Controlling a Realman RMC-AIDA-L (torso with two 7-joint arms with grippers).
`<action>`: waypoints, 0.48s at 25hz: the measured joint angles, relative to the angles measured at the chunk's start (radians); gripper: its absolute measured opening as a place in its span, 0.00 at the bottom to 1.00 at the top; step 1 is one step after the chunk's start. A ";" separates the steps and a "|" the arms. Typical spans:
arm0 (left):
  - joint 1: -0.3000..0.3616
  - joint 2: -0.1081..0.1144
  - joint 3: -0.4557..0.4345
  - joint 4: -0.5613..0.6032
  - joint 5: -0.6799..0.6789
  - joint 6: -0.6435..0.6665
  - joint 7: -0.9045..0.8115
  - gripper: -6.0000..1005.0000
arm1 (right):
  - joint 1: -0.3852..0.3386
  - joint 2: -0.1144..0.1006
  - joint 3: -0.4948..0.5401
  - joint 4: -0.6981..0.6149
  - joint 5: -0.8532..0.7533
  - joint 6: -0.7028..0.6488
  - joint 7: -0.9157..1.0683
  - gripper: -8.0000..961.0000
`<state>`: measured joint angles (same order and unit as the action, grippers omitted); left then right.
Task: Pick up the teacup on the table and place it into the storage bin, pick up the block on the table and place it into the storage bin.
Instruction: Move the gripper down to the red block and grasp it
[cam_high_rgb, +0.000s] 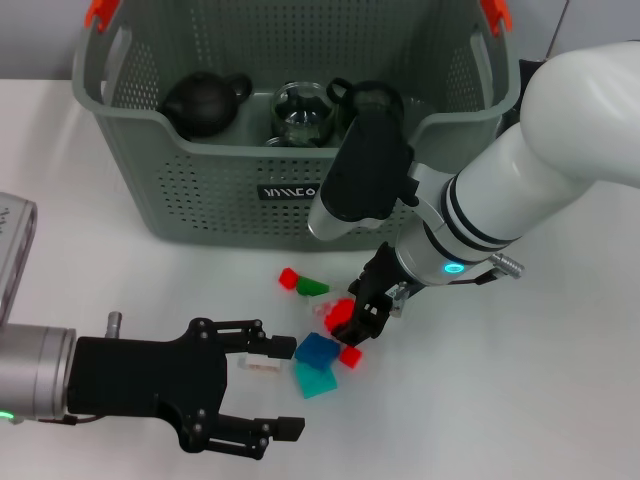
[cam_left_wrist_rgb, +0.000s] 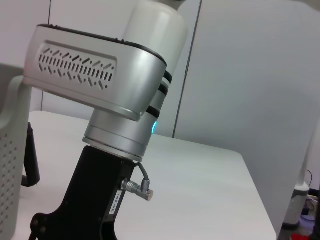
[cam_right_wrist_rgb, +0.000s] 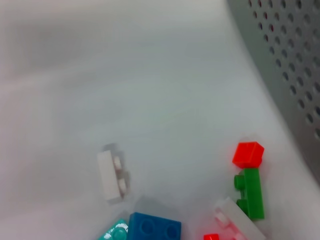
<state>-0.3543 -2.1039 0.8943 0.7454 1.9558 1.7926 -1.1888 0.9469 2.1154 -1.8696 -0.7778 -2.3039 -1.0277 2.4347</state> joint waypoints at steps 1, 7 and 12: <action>0.000 0.000 0.000 0.000 0.000 0.001 0.000 0.81 | 0.000 0.001 0.000 0.000 0.000 0.001 0.000 0.75; 0.000 -0.001 0.000 0.000 0.000 0.001 0.000 0.81 | 0.000 0.003 -0.005 0.000 0.016 0.009 -0.005 0.67; 0.000 -0.001 0.000 0.000 0.000 -0.003 0.000 0.81 | -0.001 0.002 -0.006 0.000 0.023 0.010 -0.006 0.67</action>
<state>-0.3543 -2.1046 0.8943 0.7454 1.9558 1.7899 -1.1888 0.9464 2.1178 -1.8761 -0.7778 -2.2806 -1.0180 2.4290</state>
